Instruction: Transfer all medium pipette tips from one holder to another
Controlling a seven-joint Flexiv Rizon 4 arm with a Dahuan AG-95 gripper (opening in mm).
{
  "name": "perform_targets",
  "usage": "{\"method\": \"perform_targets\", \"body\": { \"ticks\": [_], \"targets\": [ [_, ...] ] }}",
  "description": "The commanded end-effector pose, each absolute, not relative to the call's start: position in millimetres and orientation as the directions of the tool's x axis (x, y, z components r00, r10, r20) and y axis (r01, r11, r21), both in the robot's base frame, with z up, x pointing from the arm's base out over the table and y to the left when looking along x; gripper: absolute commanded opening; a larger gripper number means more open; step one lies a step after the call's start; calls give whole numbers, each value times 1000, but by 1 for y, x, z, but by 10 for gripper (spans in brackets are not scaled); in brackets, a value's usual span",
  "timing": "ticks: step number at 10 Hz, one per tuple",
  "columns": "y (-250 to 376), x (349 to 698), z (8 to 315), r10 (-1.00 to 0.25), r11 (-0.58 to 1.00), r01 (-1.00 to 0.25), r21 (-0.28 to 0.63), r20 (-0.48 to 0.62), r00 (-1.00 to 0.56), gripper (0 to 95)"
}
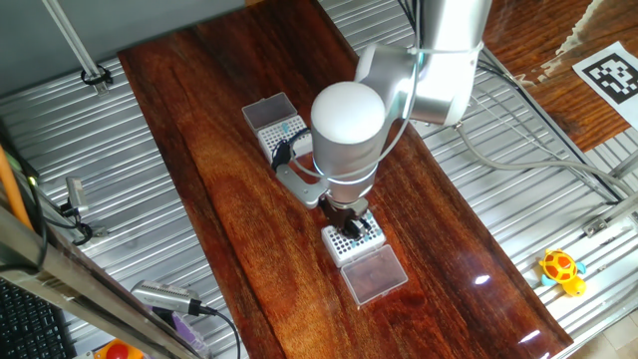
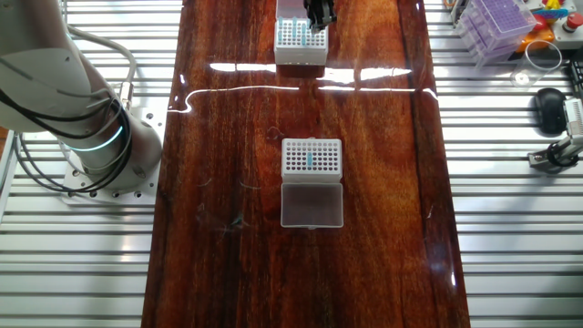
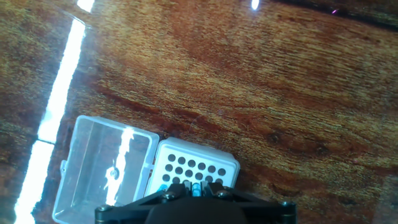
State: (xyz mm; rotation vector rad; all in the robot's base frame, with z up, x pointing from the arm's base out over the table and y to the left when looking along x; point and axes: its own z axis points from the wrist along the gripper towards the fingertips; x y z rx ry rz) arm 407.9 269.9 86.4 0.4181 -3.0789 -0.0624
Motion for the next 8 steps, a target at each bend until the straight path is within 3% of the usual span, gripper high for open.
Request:
{"method": "perform_targets", "body": {
  "ticks": [1, 8],
  "targets": [
    [270, 406, 90, -269, 963, -267, 44, 32, -963, 0],
    [264, 405, 114, -280, 959, -278, 48, 40, -959, 0]
  ]
}}
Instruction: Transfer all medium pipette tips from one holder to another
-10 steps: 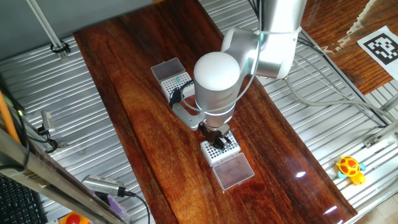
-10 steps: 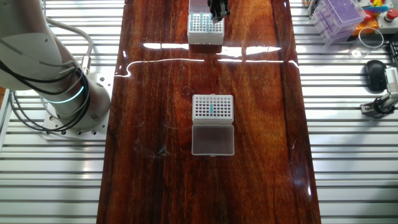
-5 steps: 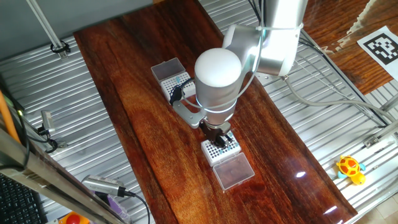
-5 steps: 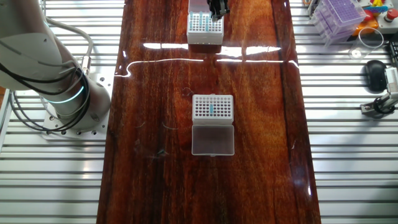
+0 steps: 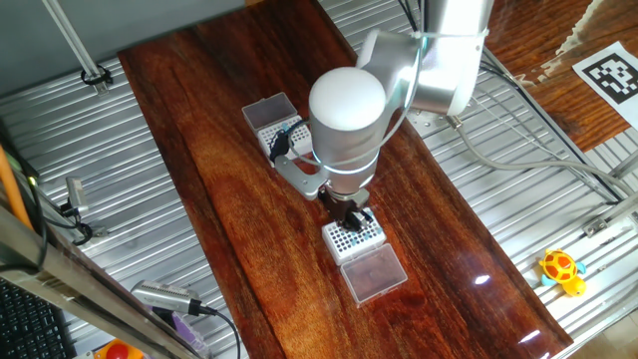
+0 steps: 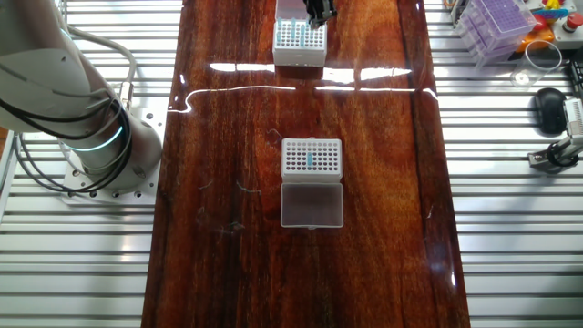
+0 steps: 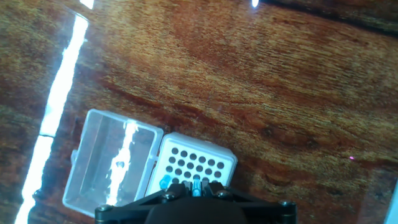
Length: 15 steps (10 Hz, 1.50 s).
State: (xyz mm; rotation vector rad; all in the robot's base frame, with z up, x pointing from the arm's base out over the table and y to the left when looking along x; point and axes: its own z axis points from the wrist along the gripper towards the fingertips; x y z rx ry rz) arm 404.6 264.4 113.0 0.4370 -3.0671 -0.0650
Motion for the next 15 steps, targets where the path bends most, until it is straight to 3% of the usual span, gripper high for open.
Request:
{"method": "perform_targets", "body": {
  "ticks": [1, 7, 15],
  "targets": [
    [264, 405, 118, -281, 959, -279, 50, 43, -959, 0],
    [257, 400, 143, -298, 954, -295, 57, 55, -953, 0],
    [256, 399, 144, -279, 960, -278, 29, 43, -959, 0]
  ]
}}
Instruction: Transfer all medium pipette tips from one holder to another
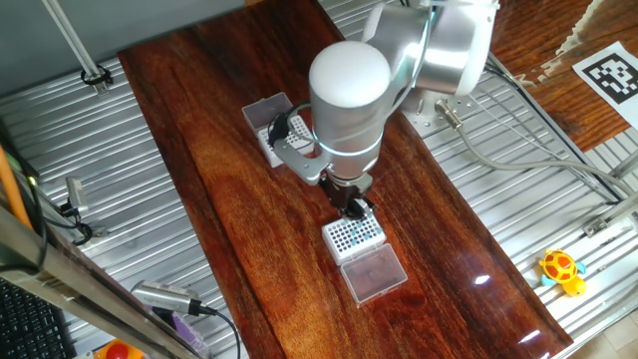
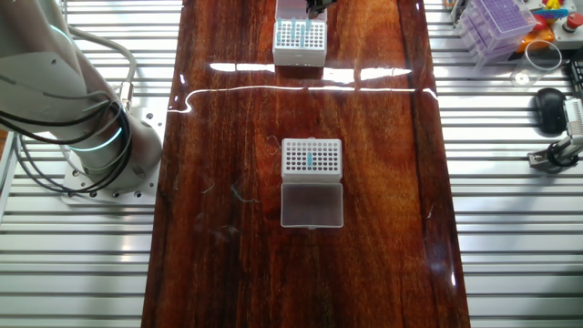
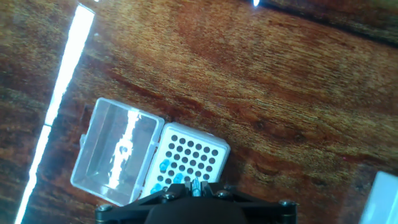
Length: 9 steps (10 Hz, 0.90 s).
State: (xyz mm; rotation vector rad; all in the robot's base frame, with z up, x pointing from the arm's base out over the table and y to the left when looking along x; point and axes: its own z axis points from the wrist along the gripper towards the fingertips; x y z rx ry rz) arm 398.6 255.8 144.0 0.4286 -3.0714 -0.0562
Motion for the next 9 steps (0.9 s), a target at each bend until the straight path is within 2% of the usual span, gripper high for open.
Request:
{"method": "perform_targets", "body": {
  "ticks": [1, 4, 5, 9],
  "targets": [
    [250, 399, 146, -306, 952, -305, 28, 54, -951, 0],
    [160, 390, 152, -454, 891, -452, 42, 59, -889, 0],
    [154, 388, 152, -474, 880, -472, 48, 57, -878, 0],
    [154, 388, 152, -356, 934, -355, 25, 45, -933, 0]
  ]
}}
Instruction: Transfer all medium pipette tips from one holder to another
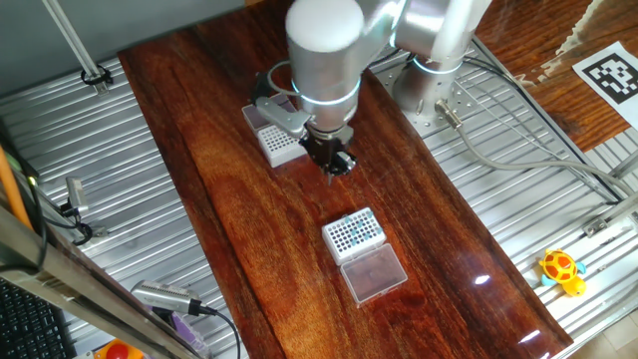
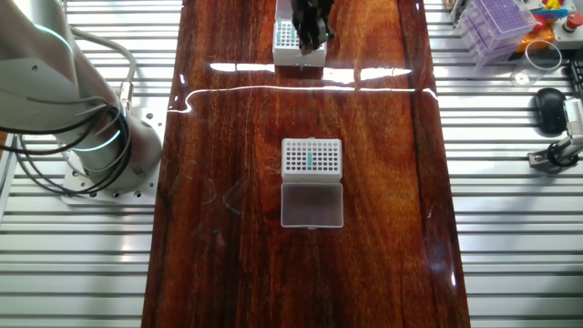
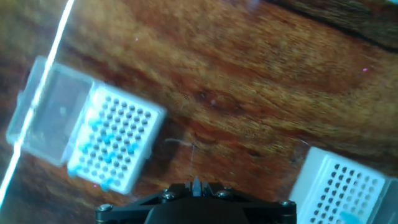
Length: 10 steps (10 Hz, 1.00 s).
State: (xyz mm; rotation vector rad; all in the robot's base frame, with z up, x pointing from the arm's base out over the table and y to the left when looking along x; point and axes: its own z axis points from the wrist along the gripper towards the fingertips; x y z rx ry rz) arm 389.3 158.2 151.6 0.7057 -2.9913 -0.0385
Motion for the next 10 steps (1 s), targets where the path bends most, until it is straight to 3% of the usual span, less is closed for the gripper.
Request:
{"method": "perform_targets", "body": {
  "ticks": [1, 5, 10],
  "targets": [
    [150, 388, 152, -361, 932, -360, 26, 44, -931, 0],
    [69, 375, 156, -473, 881, -472, 24, 43, -880, 0],
    [63, 377, 152, -373, 928, -373, 18, 27, -927, 0]
  ]
}}
